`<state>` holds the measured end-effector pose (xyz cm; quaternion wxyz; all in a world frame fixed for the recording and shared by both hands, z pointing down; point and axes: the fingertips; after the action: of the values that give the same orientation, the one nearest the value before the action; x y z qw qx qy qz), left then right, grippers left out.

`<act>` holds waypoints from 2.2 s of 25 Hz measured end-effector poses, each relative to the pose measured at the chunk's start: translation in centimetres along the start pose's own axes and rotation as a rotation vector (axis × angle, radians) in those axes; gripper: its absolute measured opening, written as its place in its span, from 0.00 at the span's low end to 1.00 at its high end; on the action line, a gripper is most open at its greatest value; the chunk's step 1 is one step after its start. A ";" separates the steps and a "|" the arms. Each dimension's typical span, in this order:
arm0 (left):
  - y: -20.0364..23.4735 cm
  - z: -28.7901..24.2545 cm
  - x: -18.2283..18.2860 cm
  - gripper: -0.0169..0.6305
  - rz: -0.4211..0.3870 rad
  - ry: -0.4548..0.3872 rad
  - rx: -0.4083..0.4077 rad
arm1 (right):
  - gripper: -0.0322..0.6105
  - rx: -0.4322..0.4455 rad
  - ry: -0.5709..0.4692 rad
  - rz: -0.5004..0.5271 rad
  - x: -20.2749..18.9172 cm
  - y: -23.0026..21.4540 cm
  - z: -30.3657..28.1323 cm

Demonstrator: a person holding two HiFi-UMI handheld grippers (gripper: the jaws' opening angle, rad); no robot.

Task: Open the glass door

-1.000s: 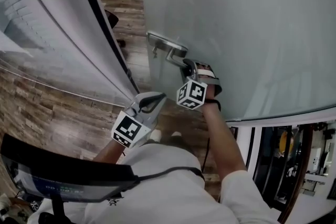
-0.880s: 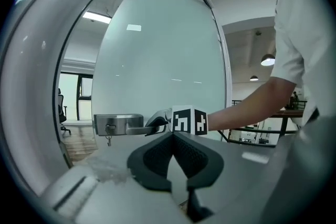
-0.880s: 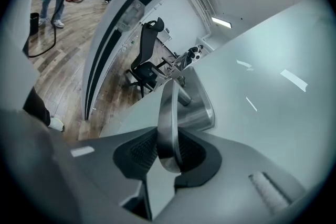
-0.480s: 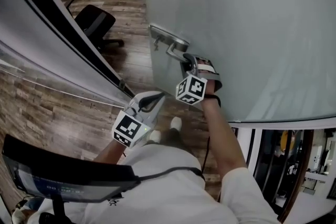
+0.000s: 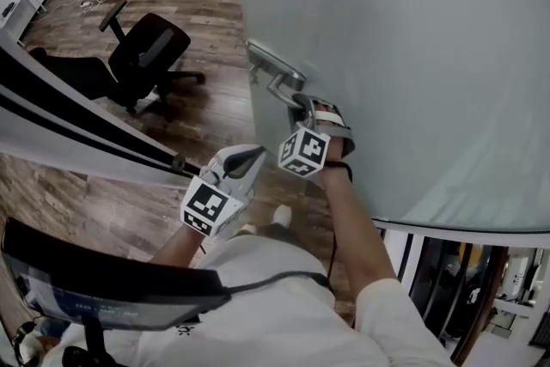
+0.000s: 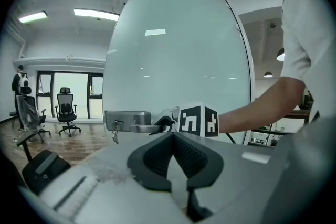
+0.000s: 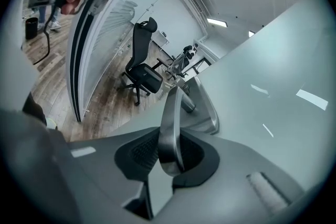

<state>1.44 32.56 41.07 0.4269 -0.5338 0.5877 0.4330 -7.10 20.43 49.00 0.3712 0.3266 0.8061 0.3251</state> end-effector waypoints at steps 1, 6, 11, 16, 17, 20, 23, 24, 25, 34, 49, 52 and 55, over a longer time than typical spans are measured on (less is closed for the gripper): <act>0.0 -0.7 0.3 0.03 -0.002 0.001 0.012 | 0.15 -0.001 -0.005 -0.005 -0.4 -0.5 -0.3; -0.2 -4.3 1.0 0.03 -0.025 0.011 0.068 | 0.15 -0.031 -0.001 -0.031 -3.0 -3.0 -1.8; 1.4 -5.4 1.4 0.03 0.027 0.010 0.124 | 0.16 -0.070 0.017 -0.070 -3.4 -5.2 -3.9; 1.6 -7.4 2.5 0.03 0.005 0.027 0.139 | 0.16 -0.074 0.039 -0.098 -5.2 -6.9 -5.5; 1.7 -8.0 2.8 0.03 0.000 0.026 0.134 | 0.16 -0.080 0.044 -0.102 -5.6 -7.4 -5.7; 2.6 -9.6 3.0 0.03 -0.006 0.018 0.127 | 0.16 -0.100 0.055 -0.113 -6.7 -8.7 -6.5; 4.2 -11.7 3.0 0.03 -0.002 0.021 0.117 | 0.16 -0.109 0.066 -0.126 -7.6 -9.8 -7.7; 4.8 -12.6 3.3 0.03 -0.001 0.016 0.111 | 0.16 -0.114 0.072 -0.131 -8.0 -10.3 -8.0; 5.5 -13.7 3.6 0.03 -0.002 0.008 0.103 | 0.16 -0.118 0.080 -0.135 -8.5 -10.7 -8.4; 11.0 -23.3 8.7 0.03 -0.043 -0.076 -0.011 | 0.16 -0.155 0.148 -0.175 -12.6 -14.9 -10.8; 17.7 -31.5 9.3 0.03 -0.038 -0.080 -0.185 | 0.16 -0.191 0.258 -0.266 -19.1 -19.4 -14.9; 18.1 -33.5 10.5 0.03 -0.031 -0.066 -0.200 | 0.16 -0.205 0.277 -0.277 -20.9 -21.9 -15.0; 18.2 -36.4 12.1 0.03 -0.023 -0.046 -0.204 | 0.16 -0.210 0.292 -0.290 -23.3 -25.0 -15.2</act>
<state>-18.91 -4.70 39.87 0.3884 -0.5713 0.5243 0.4978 -14.66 -16.12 46.59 0.3253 0.1163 0.8515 0.3944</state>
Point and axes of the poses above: the fingertips, and each gripper's own axes: z backward along the fingers, y to its left, x out of its top, and after that the axes turned 2 degrees about z, right-handed
